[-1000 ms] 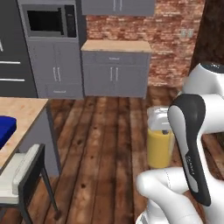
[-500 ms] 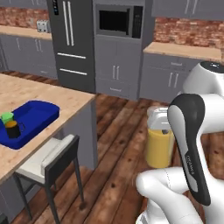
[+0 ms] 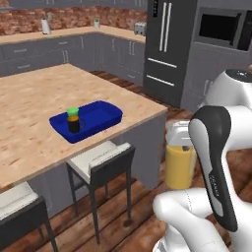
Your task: There is a tray on the dining counter. Grab the cup, mug, and pitcher and place them on the tray. The pitcher may be placed next to the tray if it cannot fit the tray.
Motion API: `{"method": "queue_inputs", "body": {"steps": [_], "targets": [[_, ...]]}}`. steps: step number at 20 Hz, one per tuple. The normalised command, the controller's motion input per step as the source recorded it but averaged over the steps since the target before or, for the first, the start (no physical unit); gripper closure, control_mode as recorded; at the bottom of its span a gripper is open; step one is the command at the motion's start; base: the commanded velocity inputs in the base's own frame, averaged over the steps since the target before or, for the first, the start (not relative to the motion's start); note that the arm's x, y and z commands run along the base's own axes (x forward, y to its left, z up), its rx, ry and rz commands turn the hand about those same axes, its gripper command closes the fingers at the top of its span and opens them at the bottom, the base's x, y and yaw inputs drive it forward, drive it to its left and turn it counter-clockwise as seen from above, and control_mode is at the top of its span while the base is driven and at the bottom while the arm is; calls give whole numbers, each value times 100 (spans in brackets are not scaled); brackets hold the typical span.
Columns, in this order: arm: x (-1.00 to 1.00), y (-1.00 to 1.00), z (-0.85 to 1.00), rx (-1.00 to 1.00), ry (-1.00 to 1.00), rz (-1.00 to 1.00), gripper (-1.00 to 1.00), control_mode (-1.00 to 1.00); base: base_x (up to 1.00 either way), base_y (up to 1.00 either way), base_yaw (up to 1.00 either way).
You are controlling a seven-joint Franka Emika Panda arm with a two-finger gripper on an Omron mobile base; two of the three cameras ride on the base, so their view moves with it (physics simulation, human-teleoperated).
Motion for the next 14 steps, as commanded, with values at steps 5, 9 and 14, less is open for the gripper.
{"method": "queue_inputs", "body": {"steps": [5,9,14], "targets": [[0,0,0,0,0,0,100,100,66,-1,58],[0,0,0,0,0,0,100,100,64,-1,54],[0,0,0,0,0,0,100,100,40,-28,39]]}}
